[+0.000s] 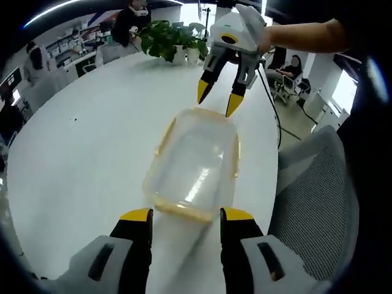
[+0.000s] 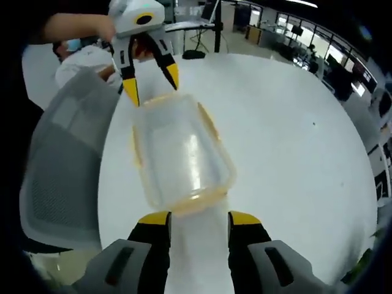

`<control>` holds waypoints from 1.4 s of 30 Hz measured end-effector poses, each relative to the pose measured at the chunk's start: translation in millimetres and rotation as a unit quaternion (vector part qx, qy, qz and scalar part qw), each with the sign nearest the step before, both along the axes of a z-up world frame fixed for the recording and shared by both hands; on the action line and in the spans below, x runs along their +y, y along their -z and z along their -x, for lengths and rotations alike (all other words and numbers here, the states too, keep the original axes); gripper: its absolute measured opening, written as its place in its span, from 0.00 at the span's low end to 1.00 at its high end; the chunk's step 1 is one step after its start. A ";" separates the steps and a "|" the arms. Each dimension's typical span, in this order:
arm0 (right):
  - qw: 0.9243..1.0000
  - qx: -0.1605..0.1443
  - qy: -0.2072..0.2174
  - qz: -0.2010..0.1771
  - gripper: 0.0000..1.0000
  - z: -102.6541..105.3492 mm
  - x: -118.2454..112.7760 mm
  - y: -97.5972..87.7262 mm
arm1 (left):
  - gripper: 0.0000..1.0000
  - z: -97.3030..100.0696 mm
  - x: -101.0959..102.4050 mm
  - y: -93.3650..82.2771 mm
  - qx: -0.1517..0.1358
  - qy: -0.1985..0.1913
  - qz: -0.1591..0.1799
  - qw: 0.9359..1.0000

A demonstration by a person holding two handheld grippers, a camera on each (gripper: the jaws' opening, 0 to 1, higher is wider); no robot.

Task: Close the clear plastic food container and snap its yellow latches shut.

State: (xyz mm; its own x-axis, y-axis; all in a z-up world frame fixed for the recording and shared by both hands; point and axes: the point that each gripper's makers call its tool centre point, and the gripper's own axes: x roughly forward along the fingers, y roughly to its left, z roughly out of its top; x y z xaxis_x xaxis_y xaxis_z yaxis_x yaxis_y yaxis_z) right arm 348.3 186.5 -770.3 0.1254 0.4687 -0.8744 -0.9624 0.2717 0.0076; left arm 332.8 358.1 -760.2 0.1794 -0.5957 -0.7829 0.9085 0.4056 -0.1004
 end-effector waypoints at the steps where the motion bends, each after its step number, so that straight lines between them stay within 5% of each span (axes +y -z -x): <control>1: 1.000 0.000 0.002 -0.001 0.35 0.1 0.4 0.0 | 0.43 -1.0 0.6 0.1 0.003 -0.009 0.001 1.000; 21: 0.995 0.019 0.090 -0.037 0.31 -15.0 9.8 -9.7 | 0.34 -4.1 3.7 5.5 0.062 -0.102 0.004 0.993; 42: 0.986 0.051 0.148 -0.060 0.32 -11.9 12.3 -7.9 | 0.27 -8.4 4.9 6.7 0.120 -0.227 0.031 0.966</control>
